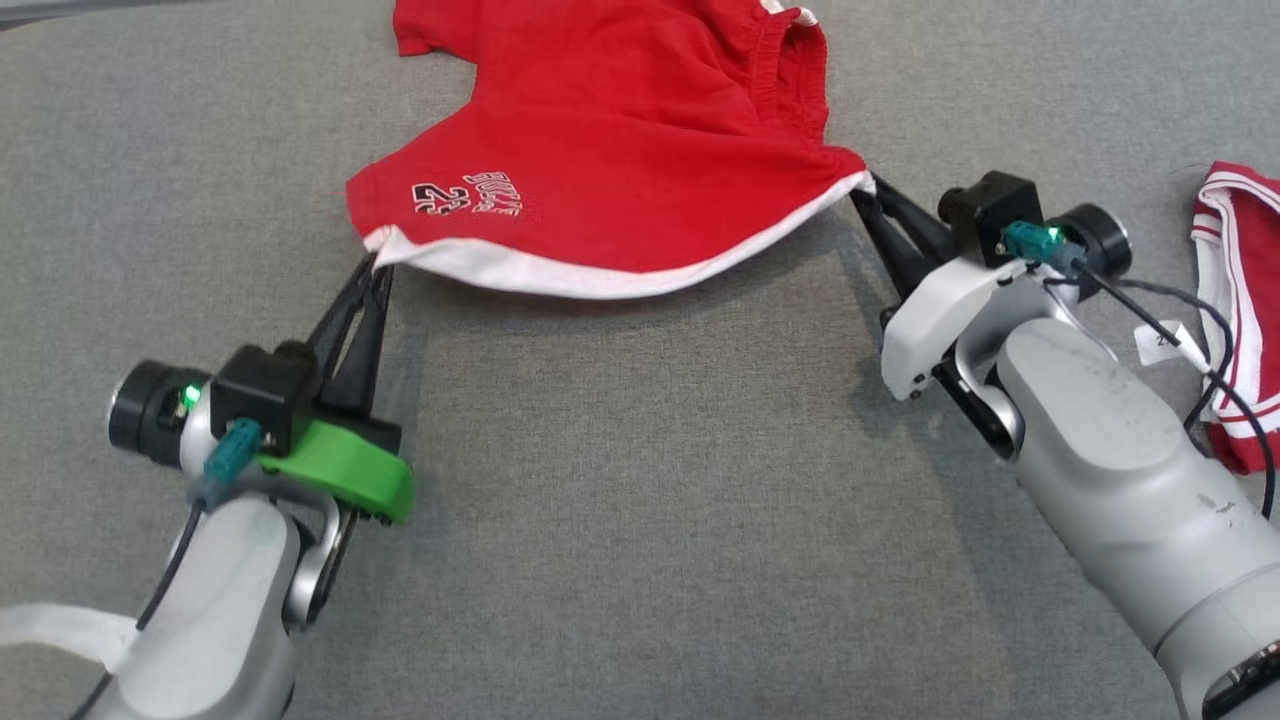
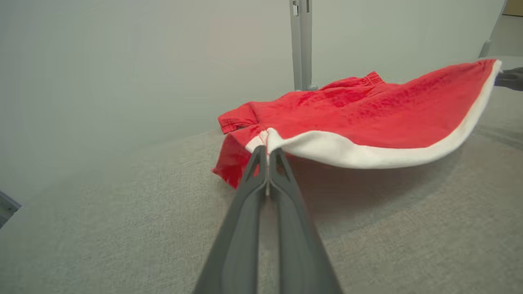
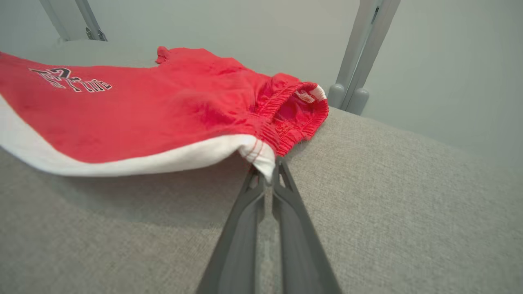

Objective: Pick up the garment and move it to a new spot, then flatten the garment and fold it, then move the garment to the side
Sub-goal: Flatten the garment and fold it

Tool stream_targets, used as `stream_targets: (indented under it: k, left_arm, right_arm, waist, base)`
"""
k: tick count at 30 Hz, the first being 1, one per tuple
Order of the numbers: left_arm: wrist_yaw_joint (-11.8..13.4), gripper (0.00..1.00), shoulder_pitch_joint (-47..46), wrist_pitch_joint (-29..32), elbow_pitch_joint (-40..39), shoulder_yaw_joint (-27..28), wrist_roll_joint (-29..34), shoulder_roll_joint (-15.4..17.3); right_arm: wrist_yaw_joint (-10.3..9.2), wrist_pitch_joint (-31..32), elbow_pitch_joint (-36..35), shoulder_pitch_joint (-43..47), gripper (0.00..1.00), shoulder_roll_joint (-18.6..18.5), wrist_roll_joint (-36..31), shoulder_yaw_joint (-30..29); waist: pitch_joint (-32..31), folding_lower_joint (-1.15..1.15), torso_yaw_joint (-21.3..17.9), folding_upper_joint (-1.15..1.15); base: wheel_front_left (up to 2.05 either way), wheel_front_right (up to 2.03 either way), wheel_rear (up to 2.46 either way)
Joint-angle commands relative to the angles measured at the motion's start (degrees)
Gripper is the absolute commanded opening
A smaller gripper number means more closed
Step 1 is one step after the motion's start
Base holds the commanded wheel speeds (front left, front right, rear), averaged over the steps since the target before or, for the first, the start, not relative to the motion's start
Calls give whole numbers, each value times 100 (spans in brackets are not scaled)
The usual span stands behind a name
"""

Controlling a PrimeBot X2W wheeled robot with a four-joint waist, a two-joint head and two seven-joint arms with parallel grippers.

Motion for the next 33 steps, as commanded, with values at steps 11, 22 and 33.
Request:
stream_targets:
  k: [11,22,33]
  left_arm:
    - [290,0,1312,-50,-350,-36,-66,-206]
    - [531,0,2429,-48,-988,61,-140,-243]
    - [964,0,3472,-47,-2010,414,-71,-48]
  right_arm:
    - [-4,-47,-1209,1375,0,-201,35,-444]
    - [-4,-47,-2157,3035,0,-59,-395,-1299]
    - [-4,-6,-3296,4411,0,183,-736,-1867]
  waist:
    - [-432,0,13,57]
    - [-1040,0,30,57]
    - [-1498,0,-140,57]
  base:
    - [0,0,0]
    - [0,0,0]
    - [0,0,0]
